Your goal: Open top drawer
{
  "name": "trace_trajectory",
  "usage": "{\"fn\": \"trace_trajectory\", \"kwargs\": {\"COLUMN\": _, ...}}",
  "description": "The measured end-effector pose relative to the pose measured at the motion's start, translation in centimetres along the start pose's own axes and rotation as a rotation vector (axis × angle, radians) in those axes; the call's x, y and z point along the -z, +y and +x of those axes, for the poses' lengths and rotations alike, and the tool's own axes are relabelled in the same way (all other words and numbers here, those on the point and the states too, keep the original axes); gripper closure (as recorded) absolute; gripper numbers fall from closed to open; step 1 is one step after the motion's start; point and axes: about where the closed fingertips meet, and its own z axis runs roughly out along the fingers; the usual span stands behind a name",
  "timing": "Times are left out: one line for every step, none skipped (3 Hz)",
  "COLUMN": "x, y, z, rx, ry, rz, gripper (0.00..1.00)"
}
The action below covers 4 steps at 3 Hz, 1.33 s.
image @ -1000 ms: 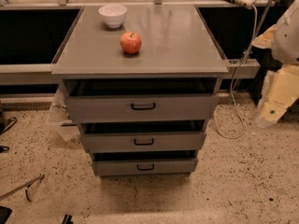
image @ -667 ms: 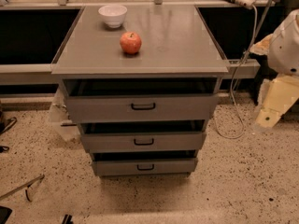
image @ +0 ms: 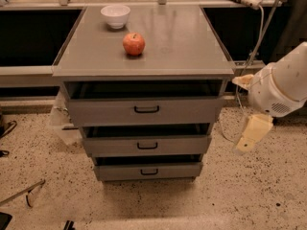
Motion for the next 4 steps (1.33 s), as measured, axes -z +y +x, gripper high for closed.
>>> {"fn": "trace_trajectory", "kwargs": {"x": -5.8, "y": -1.0, "z": 0.6, "rx": -0.011, "ry": -0.085, "rz": -0.029, "gripper": 0.0}}
{"fn": "trace_trajectory", "kwargs": {"x": -6.7, "y": -1.0, "z": 0.2, "rx": -0.001, "ry": -0.094, "rz": -0.022, "gripper": 0.0}}
{"fn": "trace_trajectory", "kwargs": {"x": -9.8, "y": -1.6, "z": -1.5, "rx": 0.042, "ry": -0.14, "rz": -0.02, "gripper": 0.0}}
{"fn": "trace_trajectory", "kwargs": {"x": -12.8, "y": -2.5, "z": -3.9, "rx": 0.101, "ry": -0.177, "rz": -0.031, "gripper": 0.0}}
